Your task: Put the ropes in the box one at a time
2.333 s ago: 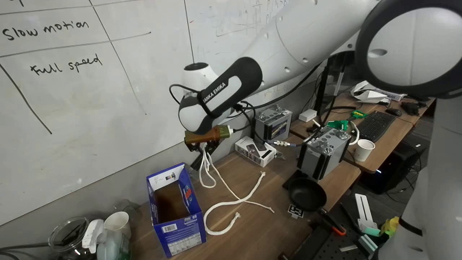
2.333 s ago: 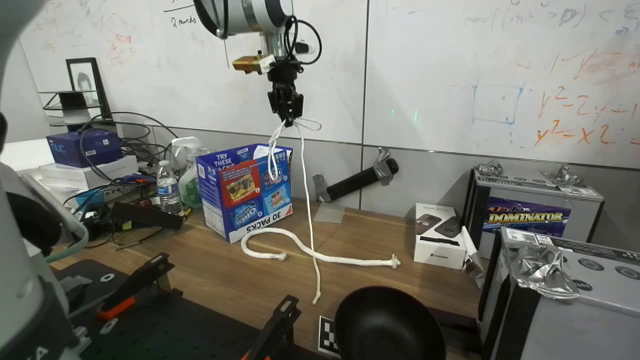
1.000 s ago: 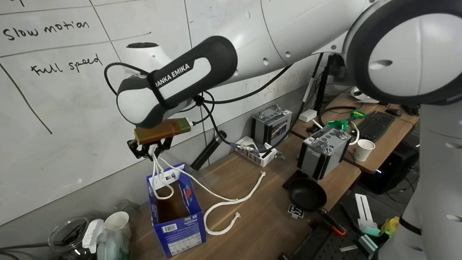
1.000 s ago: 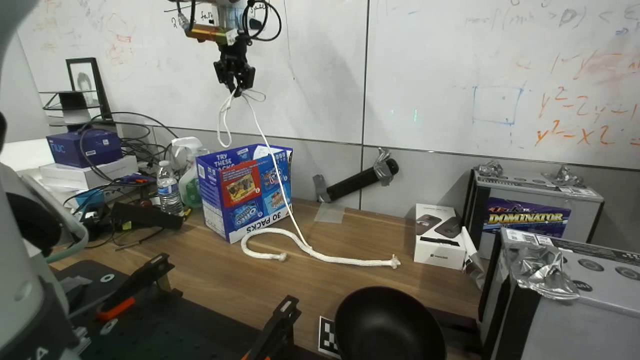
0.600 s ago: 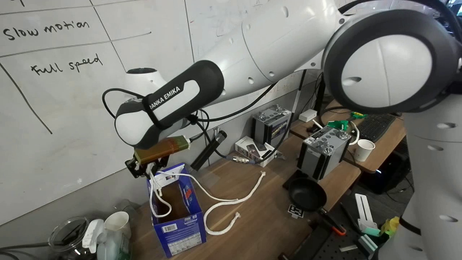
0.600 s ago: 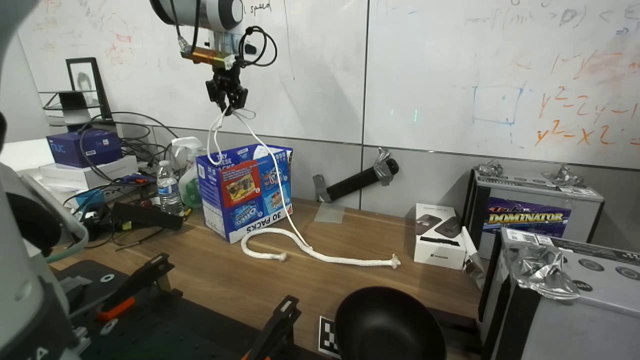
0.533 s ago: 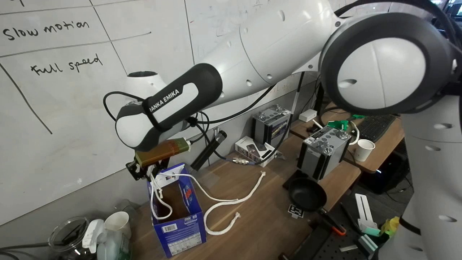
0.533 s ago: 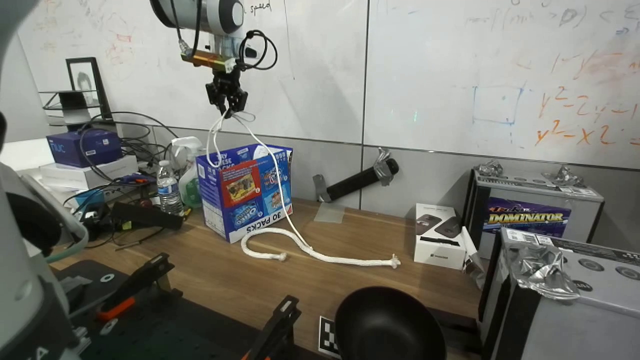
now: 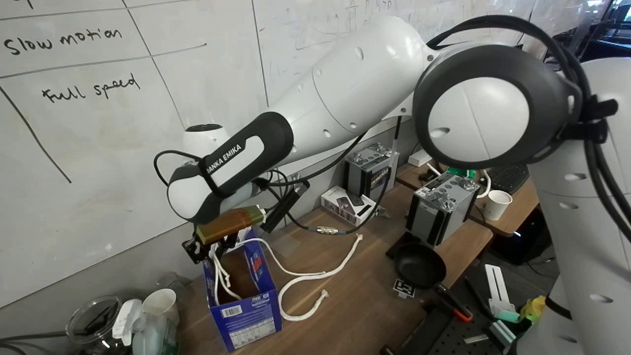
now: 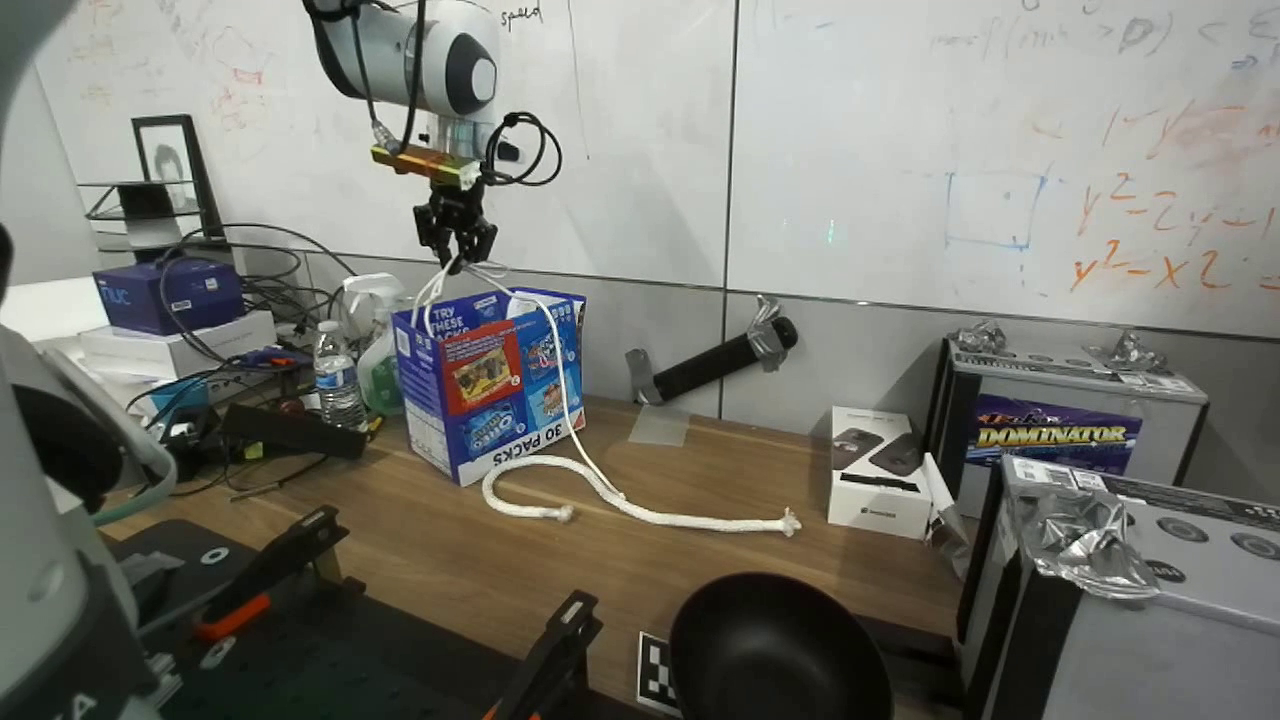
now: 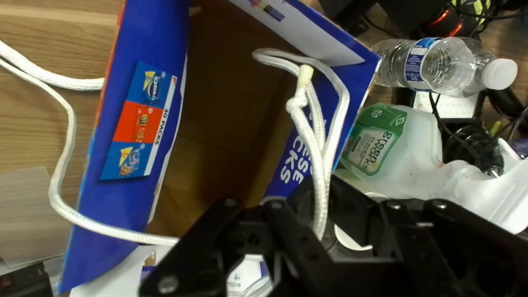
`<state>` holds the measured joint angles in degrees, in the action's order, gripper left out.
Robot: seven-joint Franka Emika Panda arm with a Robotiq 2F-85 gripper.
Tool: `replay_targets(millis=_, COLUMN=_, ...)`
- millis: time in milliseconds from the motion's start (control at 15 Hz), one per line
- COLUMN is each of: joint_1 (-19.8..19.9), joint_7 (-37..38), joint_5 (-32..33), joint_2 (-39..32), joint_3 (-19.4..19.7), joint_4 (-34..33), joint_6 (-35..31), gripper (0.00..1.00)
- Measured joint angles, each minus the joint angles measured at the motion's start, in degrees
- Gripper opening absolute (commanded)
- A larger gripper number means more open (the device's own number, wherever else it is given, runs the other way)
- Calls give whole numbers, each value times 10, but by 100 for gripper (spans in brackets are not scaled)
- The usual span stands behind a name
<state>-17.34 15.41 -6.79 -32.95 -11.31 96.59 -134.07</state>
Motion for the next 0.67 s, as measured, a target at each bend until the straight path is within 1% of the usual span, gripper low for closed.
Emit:
replay_targets(millis=133, joint_1=2, joint_7=-7, joint_5=-5, joint_2=-6, joint_3=0, joint_4=0, joint_6=-1, gripper=5)
replay_targets(millis=333, joint_1=3, joint_7=-12, joint_5=-6, joint_2=-10, joint_3=0, joint_4=0, joint_6=-1, gripper=5)
replay_targets(millis=400, joint_1=3, joint_7=-13, joint_5=-6, joint_2=-11, joint_3=0, joint_4=0, joint_6=-1, gripper=38)
replay_targets(millis=467, joint_1=4, joint_7=-13, joint_5=-6, joint_2=-11, joint_3=0, joint_4=0, joint_6=-1, gripper=40)
replay_targets(millis=533, joint_1=4, joint_7=-14, joint_5=-7, joint_2=-12, joint_3=0, joint_4=0, joint_6=-1, gripper=45)
replay_targets(millis=667, joint_1=5, joint_7=-16, joint_5=-10, joint_2=-13, joint_3=0, joint_4=0, joint_6=-1, gripper=61)
